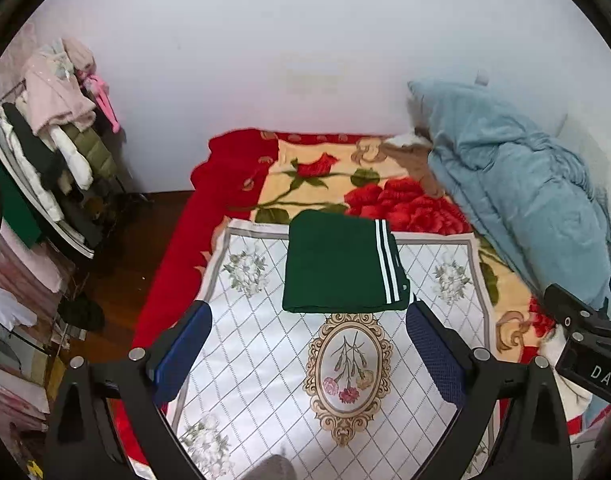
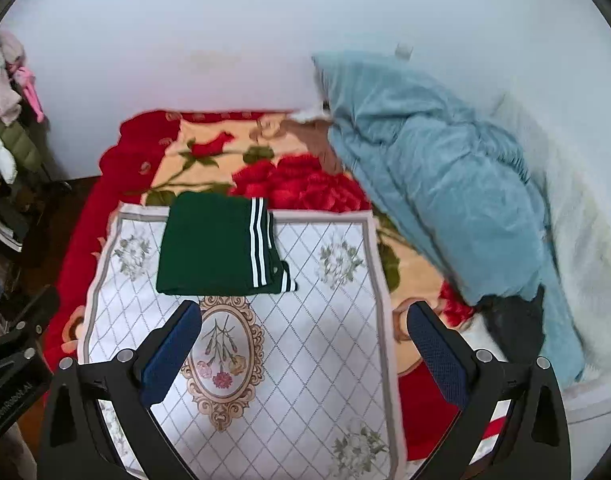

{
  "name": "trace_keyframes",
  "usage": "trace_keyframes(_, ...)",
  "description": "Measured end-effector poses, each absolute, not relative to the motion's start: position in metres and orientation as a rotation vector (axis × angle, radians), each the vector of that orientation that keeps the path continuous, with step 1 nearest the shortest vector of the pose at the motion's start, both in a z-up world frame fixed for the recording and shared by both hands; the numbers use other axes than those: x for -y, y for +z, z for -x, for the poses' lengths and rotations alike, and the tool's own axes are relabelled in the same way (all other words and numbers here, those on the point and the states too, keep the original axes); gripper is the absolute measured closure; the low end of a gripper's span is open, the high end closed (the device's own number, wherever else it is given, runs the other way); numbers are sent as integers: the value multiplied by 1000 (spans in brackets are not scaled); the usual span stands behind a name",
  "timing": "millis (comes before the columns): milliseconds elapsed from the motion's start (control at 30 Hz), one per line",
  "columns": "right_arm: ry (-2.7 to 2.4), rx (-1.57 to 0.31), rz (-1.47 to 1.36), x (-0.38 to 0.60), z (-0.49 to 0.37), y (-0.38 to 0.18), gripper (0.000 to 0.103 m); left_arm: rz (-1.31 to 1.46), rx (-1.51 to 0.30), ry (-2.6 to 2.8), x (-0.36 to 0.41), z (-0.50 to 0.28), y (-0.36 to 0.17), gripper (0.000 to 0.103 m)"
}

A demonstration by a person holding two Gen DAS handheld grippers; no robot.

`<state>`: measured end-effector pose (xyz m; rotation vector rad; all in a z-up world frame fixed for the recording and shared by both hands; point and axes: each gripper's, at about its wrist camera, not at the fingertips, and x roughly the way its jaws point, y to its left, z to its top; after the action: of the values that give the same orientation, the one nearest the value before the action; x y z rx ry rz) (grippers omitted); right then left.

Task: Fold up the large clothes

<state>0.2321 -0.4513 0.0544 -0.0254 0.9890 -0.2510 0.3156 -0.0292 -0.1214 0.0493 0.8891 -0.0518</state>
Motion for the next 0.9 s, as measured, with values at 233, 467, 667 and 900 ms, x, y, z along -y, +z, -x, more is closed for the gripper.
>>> trace_keyframes(233,-228,-913,22,445,-171,124,0,-30,-831,-45,20,-273,-77,4)
trace_keyframes(467,-219,-860,30,435,-133,168,0,-21,-801,-39,17,-240,-49,4)
trace_keyframes(667,-212,-831,44,428,-108,190,0,-6,-786,-14,11,-222,-39,4)
trace_keyframes(900,-205,-821,49,426,-94,199,0,18,-754,7,3,-205,-28,4)
